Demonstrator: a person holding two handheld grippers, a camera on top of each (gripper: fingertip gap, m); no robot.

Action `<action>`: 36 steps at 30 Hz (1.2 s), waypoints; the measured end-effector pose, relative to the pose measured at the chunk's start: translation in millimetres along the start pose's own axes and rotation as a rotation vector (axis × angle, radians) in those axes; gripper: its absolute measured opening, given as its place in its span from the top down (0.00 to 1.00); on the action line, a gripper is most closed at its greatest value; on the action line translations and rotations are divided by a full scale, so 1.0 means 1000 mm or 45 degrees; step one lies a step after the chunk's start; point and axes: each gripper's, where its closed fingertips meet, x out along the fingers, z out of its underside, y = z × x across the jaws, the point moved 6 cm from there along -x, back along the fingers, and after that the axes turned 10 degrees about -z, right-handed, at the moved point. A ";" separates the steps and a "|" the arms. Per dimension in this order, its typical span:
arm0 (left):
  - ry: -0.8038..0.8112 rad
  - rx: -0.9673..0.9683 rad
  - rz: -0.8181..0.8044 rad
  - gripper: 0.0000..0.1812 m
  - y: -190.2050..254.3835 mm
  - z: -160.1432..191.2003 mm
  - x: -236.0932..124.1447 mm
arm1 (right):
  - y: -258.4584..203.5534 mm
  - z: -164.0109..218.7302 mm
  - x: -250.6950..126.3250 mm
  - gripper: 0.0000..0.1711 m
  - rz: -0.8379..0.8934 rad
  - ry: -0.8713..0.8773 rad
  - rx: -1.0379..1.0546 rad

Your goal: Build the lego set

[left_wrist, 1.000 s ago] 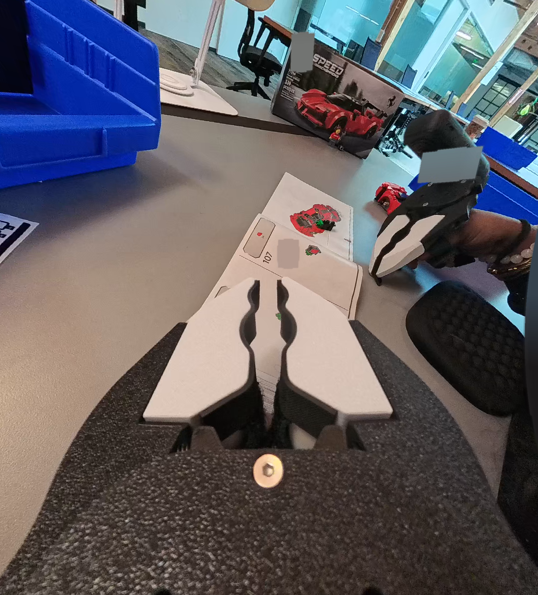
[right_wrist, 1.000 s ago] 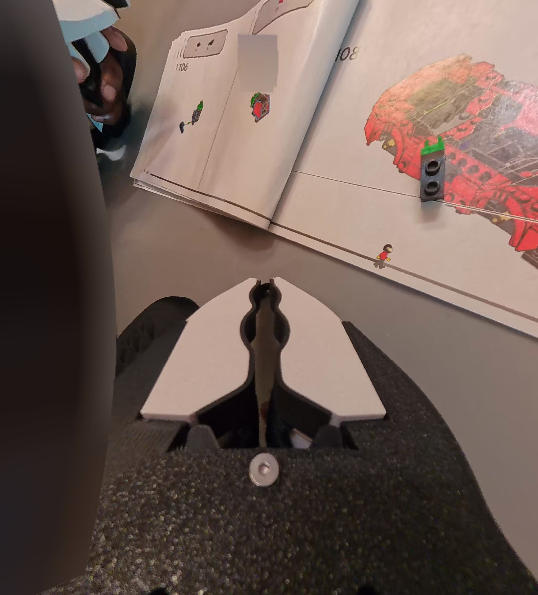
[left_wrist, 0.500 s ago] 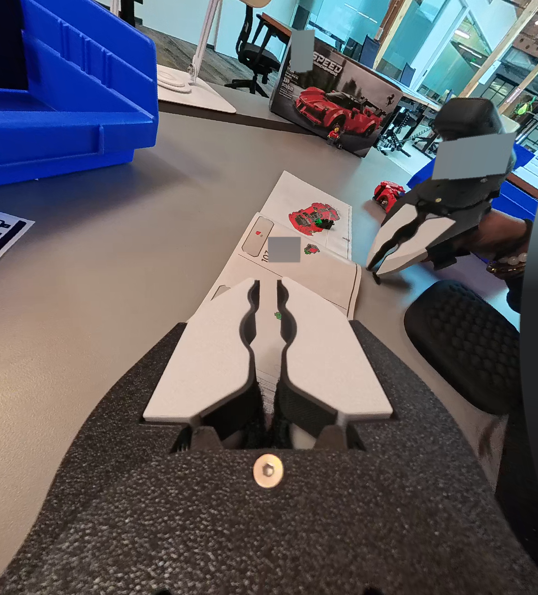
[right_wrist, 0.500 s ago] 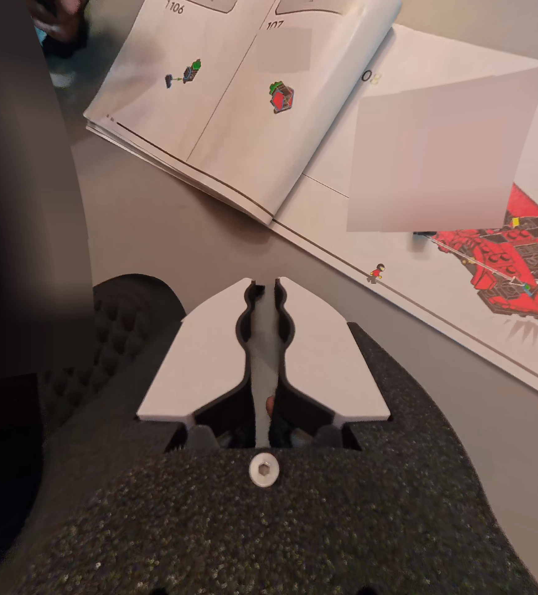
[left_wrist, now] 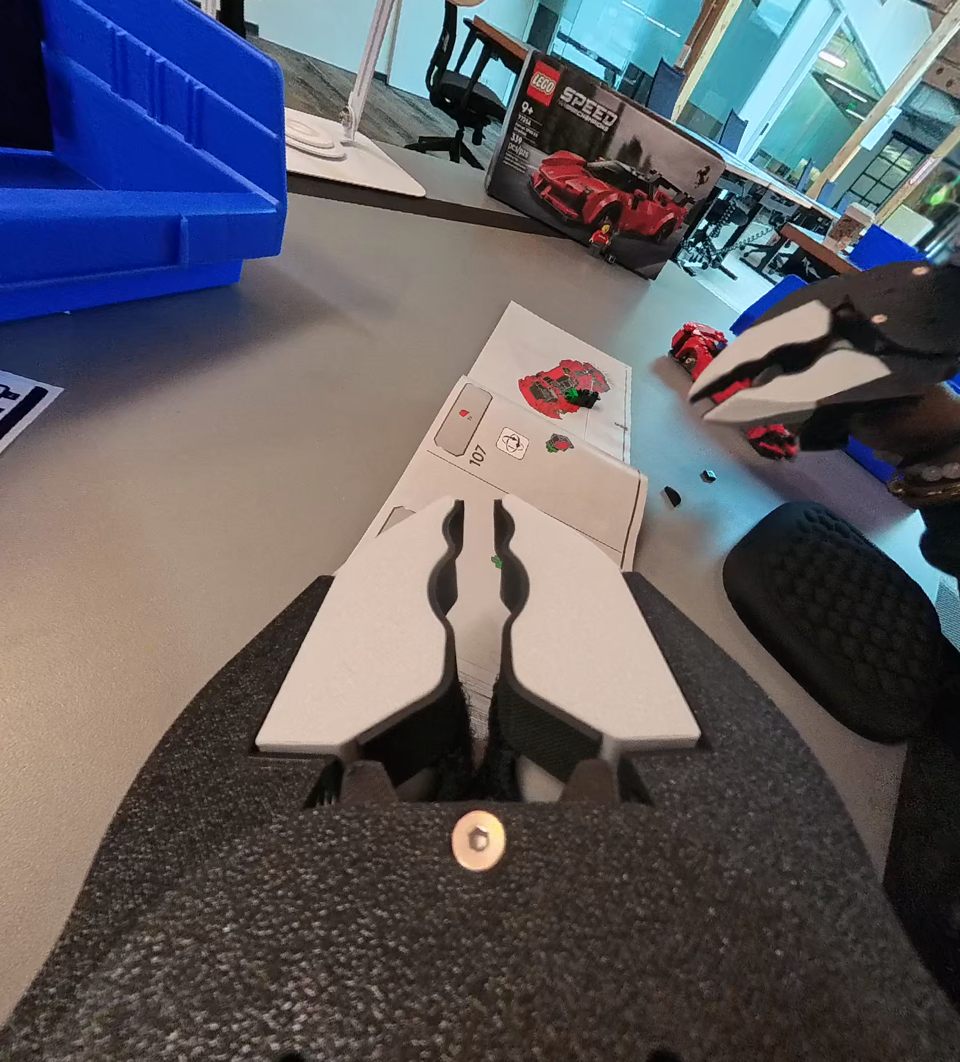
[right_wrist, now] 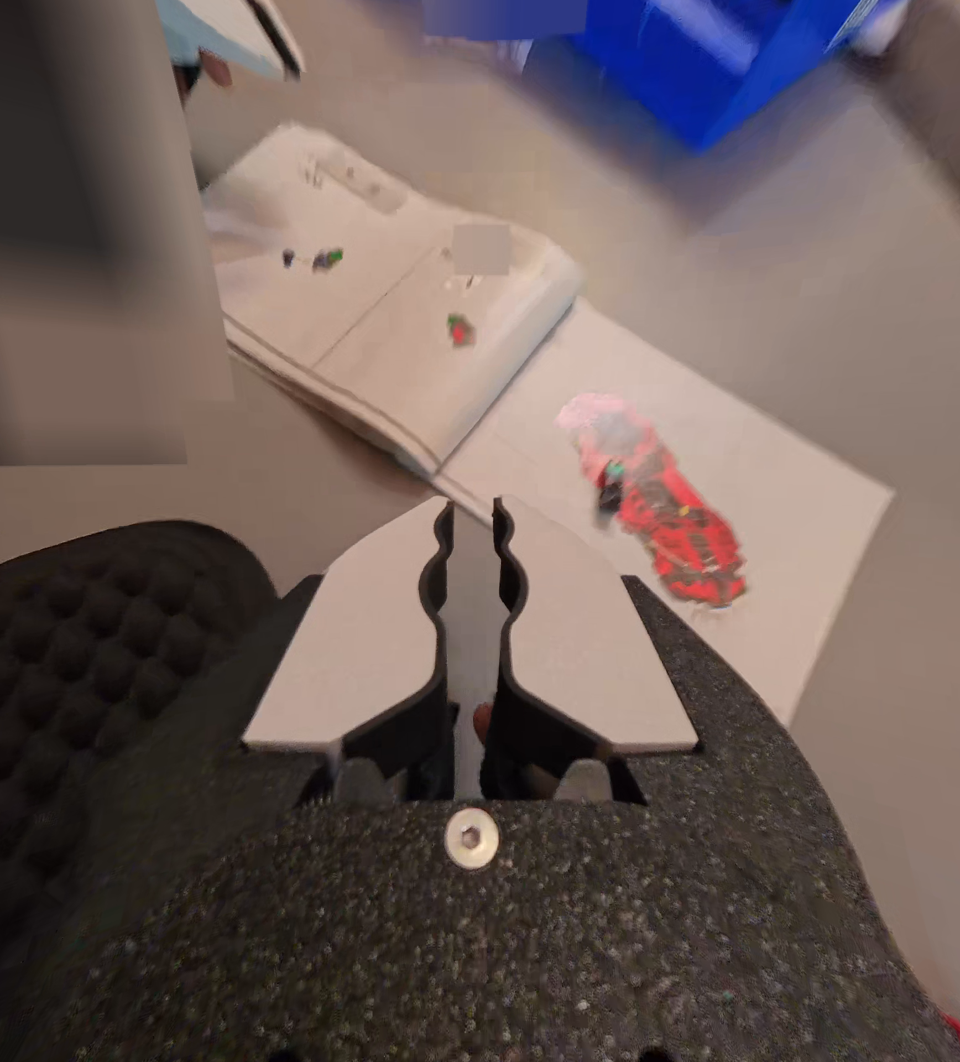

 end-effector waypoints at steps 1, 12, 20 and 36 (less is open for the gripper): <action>-0.001 -0.001 0.000 0.95 0.000 0.000 0.000 | -0.001 -0.006 -0.005 0.92 0.058 0.072 -0.066; 0.054 -0.040 0.016 0.95 -0.002 -0.003 -0.003 | 0.000 -0.022 -0.028 0.71 0.237 0.596 0.088; 0.209 -0.142 -0.152 1.00 -0.016 -0.010 -0.009 | -0.015 -0.018 -0.012 1.00 0.175 0.531 -0.093; 0.193 -0.117 -0.100 0.98 -0.011 -0.009 -0.007 | -0.001 0.028 -0.072 0.85 0.305 0.138 0.365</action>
